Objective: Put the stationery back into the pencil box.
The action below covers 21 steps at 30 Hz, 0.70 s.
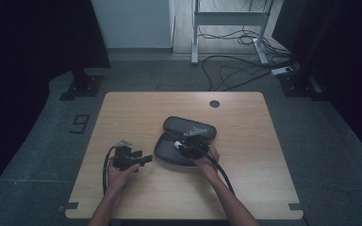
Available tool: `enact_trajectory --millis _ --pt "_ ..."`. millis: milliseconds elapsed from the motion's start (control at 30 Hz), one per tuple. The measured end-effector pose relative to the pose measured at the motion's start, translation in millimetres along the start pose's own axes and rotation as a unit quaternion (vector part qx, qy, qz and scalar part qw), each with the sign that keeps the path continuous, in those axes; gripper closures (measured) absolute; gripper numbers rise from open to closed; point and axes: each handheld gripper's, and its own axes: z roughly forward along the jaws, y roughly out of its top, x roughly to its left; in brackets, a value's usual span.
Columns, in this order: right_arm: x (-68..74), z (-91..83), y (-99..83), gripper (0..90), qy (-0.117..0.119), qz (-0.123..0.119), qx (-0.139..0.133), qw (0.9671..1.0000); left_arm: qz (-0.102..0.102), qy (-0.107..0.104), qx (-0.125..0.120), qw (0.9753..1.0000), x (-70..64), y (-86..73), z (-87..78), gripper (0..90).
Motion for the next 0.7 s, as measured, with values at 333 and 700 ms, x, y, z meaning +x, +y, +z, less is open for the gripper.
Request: enact_trajectory --millis 333,700 --pt "-4.1 -19.2 0.8 43.9 0.019 0.025 -0.050 0.9983 0.004 0.003 0.003 1.0000 -1.7 0.0 1.1 35.2" --pt "-10.3 -42.0 -9.2 40.0 0.022 0.033 -0.078 0.9961 0.003 0.003 0.003 1.0000 -1.5 -0.2 0.6 35.2"
